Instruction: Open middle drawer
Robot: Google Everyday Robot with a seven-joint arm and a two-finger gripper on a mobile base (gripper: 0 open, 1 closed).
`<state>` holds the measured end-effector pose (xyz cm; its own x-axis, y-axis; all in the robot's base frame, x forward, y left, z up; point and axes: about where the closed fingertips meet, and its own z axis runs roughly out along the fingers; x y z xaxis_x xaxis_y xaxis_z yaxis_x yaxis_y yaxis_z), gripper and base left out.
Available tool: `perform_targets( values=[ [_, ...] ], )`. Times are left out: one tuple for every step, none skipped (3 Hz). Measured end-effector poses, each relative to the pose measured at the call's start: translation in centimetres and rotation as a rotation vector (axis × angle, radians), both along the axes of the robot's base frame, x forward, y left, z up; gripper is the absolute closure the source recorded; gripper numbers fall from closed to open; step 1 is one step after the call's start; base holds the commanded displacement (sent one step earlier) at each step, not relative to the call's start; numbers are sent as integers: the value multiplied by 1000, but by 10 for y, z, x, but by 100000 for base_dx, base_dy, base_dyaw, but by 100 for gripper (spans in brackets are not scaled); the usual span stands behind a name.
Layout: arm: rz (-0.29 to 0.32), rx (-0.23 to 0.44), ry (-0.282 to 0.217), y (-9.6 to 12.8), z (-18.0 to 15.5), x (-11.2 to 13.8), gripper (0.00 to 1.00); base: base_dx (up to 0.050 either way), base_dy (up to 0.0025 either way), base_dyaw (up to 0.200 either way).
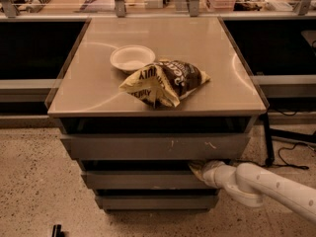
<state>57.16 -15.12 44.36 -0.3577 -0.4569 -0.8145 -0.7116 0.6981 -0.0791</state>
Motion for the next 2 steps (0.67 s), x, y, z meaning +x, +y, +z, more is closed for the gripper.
perform_targets(
  values=[
    [39,-38,10,4,-1,-10,100,0,0,0],
    [39,-38,10,4,-1,-11,100,0,0,0]
  ],
)
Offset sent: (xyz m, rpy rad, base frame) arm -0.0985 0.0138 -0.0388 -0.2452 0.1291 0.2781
